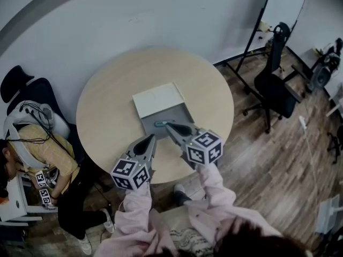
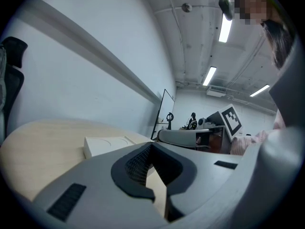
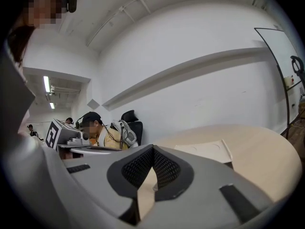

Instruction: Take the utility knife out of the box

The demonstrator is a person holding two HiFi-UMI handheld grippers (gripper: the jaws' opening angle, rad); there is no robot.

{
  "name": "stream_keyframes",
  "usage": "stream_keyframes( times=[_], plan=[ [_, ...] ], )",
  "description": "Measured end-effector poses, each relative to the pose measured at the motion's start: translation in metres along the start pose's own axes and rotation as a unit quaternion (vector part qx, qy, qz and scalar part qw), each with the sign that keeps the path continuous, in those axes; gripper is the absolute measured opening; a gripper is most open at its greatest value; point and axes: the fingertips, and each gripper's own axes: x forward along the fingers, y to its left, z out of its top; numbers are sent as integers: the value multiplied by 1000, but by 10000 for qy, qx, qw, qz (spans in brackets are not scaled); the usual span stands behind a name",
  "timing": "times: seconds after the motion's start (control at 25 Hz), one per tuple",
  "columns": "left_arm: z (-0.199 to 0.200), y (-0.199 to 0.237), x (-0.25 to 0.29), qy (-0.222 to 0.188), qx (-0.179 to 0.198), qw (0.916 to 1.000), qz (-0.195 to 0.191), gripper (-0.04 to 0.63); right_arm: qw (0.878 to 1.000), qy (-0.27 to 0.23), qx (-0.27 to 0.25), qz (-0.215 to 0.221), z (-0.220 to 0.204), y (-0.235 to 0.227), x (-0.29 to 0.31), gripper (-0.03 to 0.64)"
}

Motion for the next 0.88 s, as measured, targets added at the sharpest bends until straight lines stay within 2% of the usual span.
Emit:
stream_keyframes(
  times=[0.52, 0.88],
  plan=[
    [-7, 28, 34, 142, -220, 9989, 395, 9, 9984, 384, -4, 417, -4, -33, 35, 0],
    [-19, 42, 44, 256, -400, 9977, 474, 9, 9956, 773, -167, 502, -19, -45, 55, 0]
  ],
)
